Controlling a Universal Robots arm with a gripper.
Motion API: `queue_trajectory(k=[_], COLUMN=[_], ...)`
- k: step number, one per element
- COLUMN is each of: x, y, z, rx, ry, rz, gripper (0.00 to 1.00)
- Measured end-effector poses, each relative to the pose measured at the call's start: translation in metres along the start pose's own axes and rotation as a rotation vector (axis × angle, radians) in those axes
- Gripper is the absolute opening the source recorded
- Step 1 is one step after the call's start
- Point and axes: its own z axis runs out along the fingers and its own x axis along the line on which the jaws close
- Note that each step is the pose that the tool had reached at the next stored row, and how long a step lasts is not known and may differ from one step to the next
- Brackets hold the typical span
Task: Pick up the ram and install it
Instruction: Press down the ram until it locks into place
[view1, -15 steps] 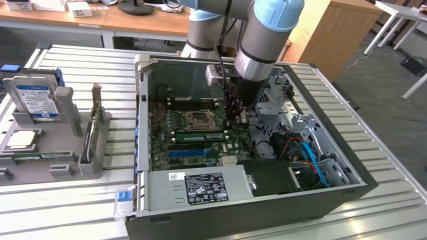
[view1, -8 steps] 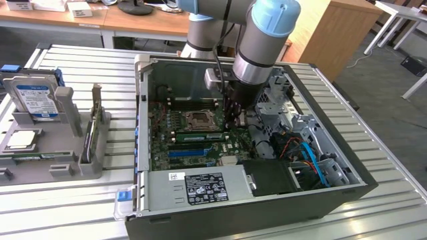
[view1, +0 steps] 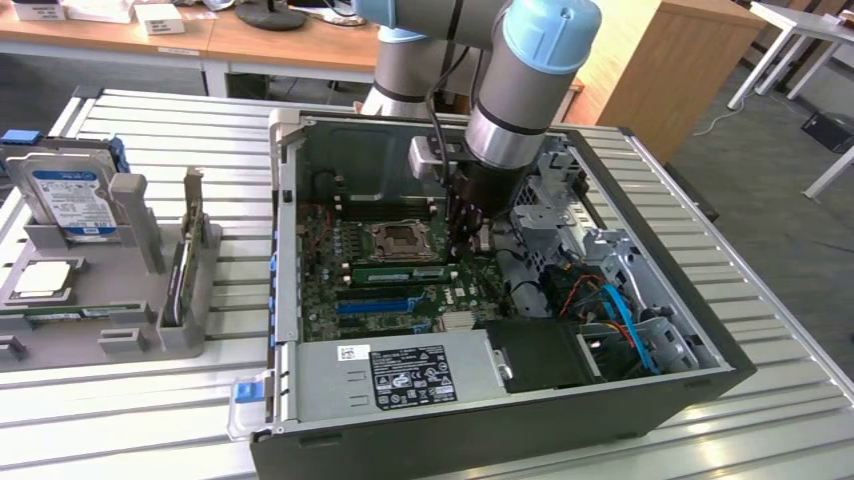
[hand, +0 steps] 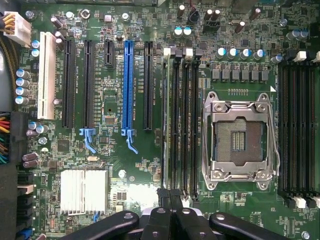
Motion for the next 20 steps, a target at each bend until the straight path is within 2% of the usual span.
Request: queue_trajectory(k=[20], x=[0.0000], y=[-0.0001], z=[0.0043], rx=[0.0000], ry=[-0.0001], rz=[0.000], gripper=[0.11])
